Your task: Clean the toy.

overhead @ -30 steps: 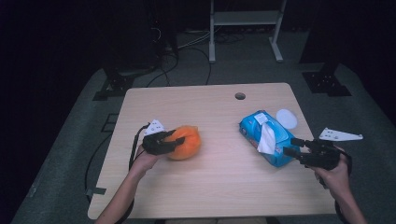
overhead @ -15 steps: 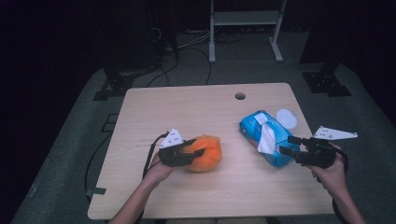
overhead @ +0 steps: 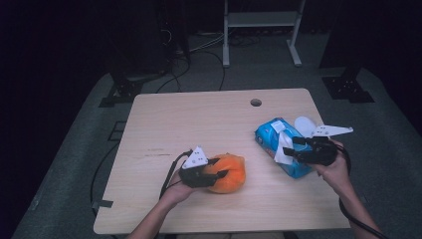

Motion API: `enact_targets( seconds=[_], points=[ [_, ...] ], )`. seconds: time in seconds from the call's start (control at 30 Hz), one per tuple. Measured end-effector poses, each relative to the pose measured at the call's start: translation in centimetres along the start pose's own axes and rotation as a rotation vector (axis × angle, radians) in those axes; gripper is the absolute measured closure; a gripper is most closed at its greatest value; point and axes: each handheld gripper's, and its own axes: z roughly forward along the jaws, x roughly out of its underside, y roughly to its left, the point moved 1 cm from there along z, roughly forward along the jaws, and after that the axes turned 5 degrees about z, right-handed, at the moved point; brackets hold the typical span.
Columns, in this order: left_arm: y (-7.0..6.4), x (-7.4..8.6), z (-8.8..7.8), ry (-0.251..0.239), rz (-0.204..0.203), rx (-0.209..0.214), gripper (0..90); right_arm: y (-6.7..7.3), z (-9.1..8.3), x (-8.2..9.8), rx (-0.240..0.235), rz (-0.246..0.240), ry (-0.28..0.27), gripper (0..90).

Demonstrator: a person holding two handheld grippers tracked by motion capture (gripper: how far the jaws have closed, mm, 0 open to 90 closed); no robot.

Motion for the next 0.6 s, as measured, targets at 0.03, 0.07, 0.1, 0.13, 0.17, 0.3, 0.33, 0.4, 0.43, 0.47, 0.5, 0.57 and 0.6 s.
enact_targets(
  seconds=[0.03,0.07,0.1,0.13,0.17,0.3,0.33,0.4,0.43,0.47,0.5,0.57,0.6],
  points=[
    [-0.2,0.1,0.0,0.003,0.001,0.003,51.4,-0.1,0.3,-0.1,0.003,-0.002,0.004,33.6],
    [-0.3,0.1,-0.1,0.004,0.005,0.002,51.1,-0.1,0.7,-0.2,0.009,-0.002,0.014,33.6],
    [-0.4,0.1,-0.1,0.003,0.004,0.002,50.8,-0.2,1.1,-0.2,0.015,-0.006,0.022,34.4],
    [-0.4,0.2,-0.1,0.004,0.003,0.005,50.6,-0.3,1.3,-0.2,0.017,-0.007,0.027,34.7],
    [-0.5,0.2,-0.1,0.003,-0.002,0.008,50.4,-0.4,1.6,-0.2,0.022,-0.008,0.033,35.1],
    [-0.9,0.3,-0.2,0.005,-0.001,0.013,48.5,-0.9,2.7,0.1,0.057,-0.008,0.061,41.0],
    [-1.1,0.3,-0.1,0.005,-0.002,0.011,47.9,-1.0,2.9,0.2,0.066,-0.009,0.067,43.8],
    [-1.3,0.3,-0.1,0.006,0.009,0.009,46.8,-1.1,3.0,0.3,0.088,-0.016,0.066,49.2],
    [-1.4,0.3,-0.1,0.007,0.013,0.005,46.2,-1.2,3.1,0.4,0.097,-0.011,0.068,53.1],
    [-1.6,0.4,0.0,0.002,0.013,0.004,45.7,-1.3,3.1,0.4,0.104,-0.012,0.067,57.0],
    [-1.6,0.4,0.0,0.001,0.017,0.004,45.4,-1.4,3.0,0.4,0.109,-0.007,0.062,58.9],
    [-1.8,0.5,0.0,-0.006,0.02,0.005,43.9,-1.6,3.0,0.4,0.108,0.008,0.064,63.0],
    [-1.8,0.6,0.1,-0.009,0.024,0.007,42.4,-1.5,3.0,0.3,0.111,0.014,0.071,65.4]
  ],
)
